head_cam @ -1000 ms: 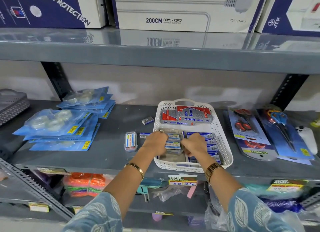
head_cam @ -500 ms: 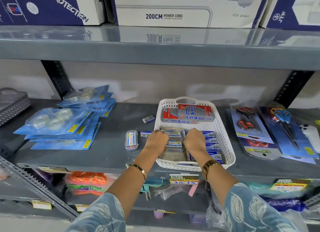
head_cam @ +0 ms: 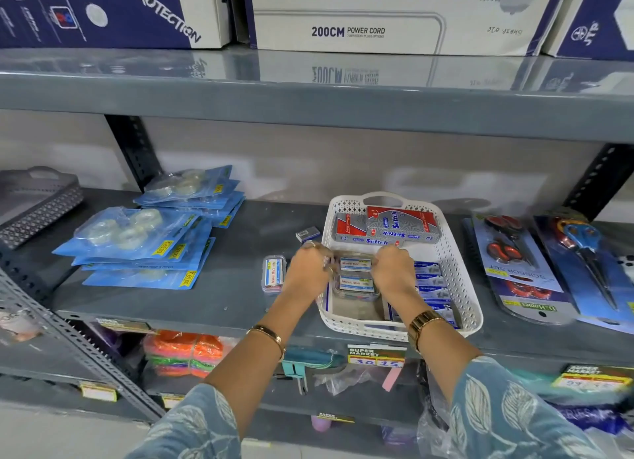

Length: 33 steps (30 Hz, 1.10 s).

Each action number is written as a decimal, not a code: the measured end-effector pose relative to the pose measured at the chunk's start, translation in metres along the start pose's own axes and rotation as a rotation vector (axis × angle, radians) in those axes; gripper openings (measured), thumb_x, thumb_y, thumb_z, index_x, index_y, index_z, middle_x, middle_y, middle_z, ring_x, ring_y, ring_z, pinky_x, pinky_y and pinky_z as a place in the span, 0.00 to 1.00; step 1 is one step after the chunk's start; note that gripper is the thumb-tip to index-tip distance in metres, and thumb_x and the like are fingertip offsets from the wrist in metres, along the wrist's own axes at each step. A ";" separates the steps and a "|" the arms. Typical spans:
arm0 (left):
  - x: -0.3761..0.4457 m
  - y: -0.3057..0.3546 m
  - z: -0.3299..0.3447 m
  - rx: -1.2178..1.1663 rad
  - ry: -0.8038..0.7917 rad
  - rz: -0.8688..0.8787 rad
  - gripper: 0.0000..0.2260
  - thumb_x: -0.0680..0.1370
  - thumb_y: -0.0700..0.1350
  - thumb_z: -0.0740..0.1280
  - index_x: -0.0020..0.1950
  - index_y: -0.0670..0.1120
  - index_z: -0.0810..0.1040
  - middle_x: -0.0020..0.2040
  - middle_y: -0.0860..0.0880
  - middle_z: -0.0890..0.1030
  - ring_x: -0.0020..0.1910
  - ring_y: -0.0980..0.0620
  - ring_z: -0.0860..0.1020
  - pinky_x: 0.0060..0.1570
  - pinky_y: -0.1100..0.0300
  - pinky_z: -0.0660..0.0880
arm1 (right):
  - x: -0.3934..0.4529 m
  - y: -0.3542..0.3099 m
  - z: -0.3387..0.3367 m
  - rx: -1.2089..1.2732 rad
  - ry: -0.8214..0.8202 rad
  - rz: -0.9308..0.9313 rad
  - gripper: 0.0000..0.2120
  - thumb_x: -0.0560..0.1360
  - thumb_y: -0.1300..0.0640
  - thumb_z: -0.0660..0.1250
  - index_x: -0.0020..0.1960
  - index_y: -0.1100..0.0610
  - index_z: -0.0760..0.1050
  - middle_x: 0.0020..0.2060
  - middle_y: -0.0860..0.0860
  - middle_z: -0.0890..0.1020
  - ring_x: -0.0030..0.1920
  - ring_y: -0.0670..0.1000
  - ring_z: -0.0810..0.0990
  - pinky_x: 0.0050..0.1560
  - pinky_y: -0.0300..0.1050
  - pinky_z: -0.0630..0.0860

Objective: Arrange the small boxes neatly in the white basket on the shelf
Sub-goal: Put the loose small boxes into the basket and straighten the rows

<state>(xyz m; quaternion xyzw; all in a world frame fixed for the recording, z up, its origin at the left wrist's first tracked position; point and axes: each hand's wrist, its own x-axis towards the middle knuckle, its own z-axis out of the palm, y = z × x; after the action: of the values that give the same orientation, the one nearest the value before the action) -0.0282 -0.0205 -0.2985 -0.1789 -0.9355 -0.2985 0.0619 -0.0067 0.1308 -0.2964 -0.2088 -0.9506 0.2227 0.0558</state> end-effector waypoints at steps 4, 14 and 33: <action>-0.002 -0.026 -0.016 -0.095 0.161 -0.242 0.12 0.76 0.36 0.64 0.58 0.41 0.80 0.57 0.40 0.80 0.53 0.43 0.80 0.55 0.57 0.74 | -0.002 -0.021 0.000 0.048 0.032 -0.106 0.10 0.76 0.65 0.63 0.53 0.62 0.80 0.51 0.59 0.84 0.52 0.58 0.82 0.54 0.50 0.80; -0.024 -0.085 -0.031 -0.100 0.117 -0.456 0.16 0.74 0.43 0.70 0.61 0.40 0.76 0.60 0.39 0.77 0.58 0.41 0.76 0.54 0.56 0.71 | -0.002 -0.080 0.020 0.121 0.051 -0.331 0.16 0.75 0.68 0.60 0.57 0.57 0.79 0.55 0.58 0.83 0.55 0.58 0.81 0.56 0.48 0.77; -0.036 -0.112 -0.014 -0.155 0.038 -0.391 0.28 0.62 0.59 0.77 0.56 0.45 0.80 0.54 0.48 0.80 0.53 0.51 0.76 0.49 0.63 0.71 | 0.051 -0.132 0.094 0.053 -0.368 -0.520 0.11 0.75 0.65 0.62 0.51 0.65 0.81 0.54 0.61 0.83 0.55 0.59 0.80 0.59 0.53 0.76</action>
<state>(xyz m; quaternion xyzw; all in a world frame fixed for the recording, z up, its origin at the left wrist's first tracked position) -0.0364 -0.1243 -0.3556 0.0074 -0.9252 -0.3793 0.0063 -0.1213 0.0073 -0.3205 0.0862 -0.9601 0.2598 -0.0566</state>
